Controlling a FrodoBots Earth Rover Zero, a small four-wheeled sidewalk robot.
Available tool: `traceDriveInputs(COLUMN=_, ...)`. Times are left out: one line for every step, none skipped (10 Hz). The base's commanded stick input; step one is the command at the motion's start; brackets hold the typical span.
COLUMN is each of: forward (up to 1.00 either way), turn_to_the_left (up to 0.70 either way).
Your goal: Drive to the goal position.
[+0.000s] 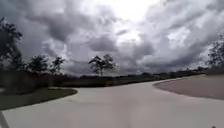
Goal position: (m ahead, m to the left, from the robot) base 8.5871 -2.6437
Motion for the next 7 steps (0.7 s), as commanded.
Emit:
traceDriveInputs(forward=0.85, turn_to_the_left=0.00)
traceDriveInputs(forward=0.85, turn_to_the_left=0.00)
traceDriveInputs(forward=0.85, turn_to_the_left=0.00)
traceDriveInputs(forward=0.85, turn_to_the_left=0.00)
traceDriveInputs(forward=0.85, turn_to_the_left=0.00)
traceDriveInputs(forward=0.85, turn_to_the_left=0.00)
traceDriveInputs(forward=0.85, turn_to_the_left=0.00)
